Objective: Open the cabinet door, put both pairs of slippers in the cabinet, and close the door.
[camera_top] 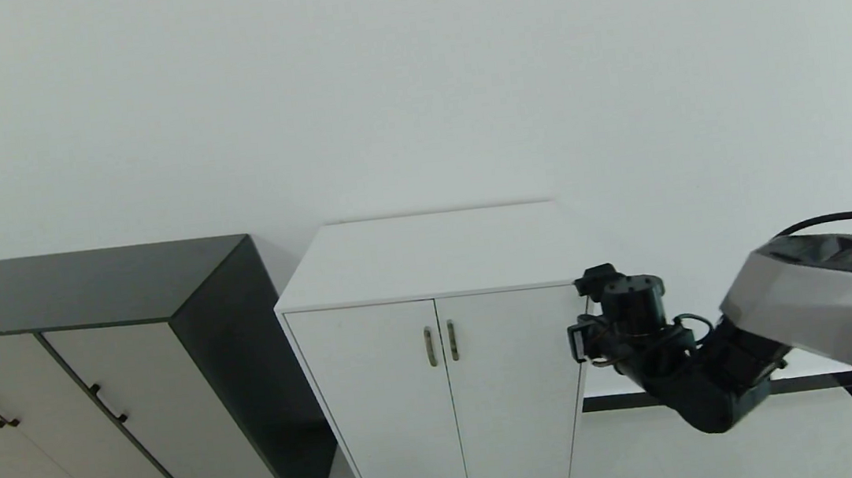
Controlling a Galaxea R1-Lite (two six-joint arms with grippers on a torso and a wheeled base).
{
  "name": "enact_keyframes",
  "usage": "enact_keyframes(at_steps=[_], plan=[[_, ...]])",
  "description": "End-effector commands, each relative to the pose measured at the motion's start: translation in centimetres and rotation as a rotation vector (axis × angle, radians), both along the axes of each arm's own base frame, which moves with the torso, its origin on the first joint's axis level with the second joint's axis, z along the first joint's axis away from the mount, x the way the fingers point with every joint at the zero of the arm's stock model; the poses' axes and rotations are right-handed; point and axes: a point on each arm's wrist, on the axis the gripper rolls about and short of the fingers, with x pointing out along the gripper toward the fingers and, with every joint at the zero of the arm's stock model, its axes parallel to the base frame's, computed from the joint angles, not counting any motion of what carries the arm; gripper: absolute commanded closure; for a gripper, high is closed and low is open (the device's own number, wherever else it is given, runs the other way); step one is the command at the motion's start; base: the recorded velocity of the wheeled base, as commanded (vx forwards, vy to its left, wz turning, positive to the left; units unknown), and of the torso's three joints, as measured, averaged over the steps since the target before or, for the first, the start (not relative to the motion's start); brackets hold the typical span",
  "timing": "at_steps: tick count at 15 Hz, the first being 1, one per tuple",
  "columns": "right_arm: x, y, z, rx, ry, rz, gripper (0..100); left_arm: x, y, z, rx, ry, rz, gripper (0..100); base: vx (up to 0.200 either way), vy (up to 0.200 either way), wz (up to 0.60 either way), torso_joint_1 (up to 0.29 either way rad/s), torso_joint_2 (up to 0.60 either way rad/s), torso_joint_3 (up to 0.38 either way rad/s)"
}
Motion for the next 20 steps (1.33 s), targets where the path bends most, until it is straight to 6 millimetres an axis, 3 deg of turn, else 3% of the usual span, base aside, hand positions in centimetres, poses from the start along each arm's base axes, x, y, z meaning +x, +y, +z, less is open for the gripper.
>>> enact_keyframes(at_steps=[1,3,4,5,7,9,11,16,18,20], plan=[[-4.8,-6.4,5.8,0.018,-0.081,-0.159,100,0.0,0.0,0.0,-0.001,0.001,0.002,100,0.000,0.000,0.00,0.000,0.00,0.000],[-9.2,-12.3,7.4,0.008,-0.068,-0.294,100,0.0,0.0,0.0,-0.001,0.001,0.002,100,0.000,0.000,0.00,0.000,0.00,0.000],[-10.6,-13.6,7.6,0.007,-0.064,-0.320,100,0.0,0.0,0.0,-0.001,0.001,0.000,100,0.000,0.000,0.00,0.000,0.00,0.000],[-14.4,-16.4,8.3,-0.004,-0.067,-0.341,100,0.0,0.0,0.0,-0.001,0.001,0.002,100,0.000,0.000,0.00,0.000,0.00,0.000],[-19.4,-18.8,8.6,-0.020,-0.088,-0.316,100,0.0,0.0,0.0,-0.001,0.001,-0.001,100,0.000,0.000,0.00,0.000,0.00,0.000],[-23.3,-19.2,8.9,0.011,-0.154,-0.249,100,0.0,0.0,0.0,-0.001,0.001,0.000,100,0.000,0.000,0.00,0.000,0.00,0.000],[-25.9,-18.9,9.4,0.039,-0.169,-0.242,100,0.0,0.0,0.0,-0.001,0.001,0.002,100,0.000,0.000,0.00,0.000,0.00,0.000],[-35.0,-17.5,6.4,0.051,-0.106,-0.183,100,0.0,0.0,0.0,-0.001,0.001,0.002,100,0.000,0.000,0.00,0.000,0.00,0.000],[-36.8,-17.3,5.0,0.048,-0.136,-0.182,100,0.0,0.0,0.0,-0.001,0.001,0.000,100,0.000,0.000,0.00,0.000,0.00,0.000],[-37.3,-17.2,4.7,0.048,-0.180,-0.169,100,0.0,0.0,0.0,-0.001,0.001,0.002,100,0.000,0.000,0.00,0.000,0.00,0.000]])
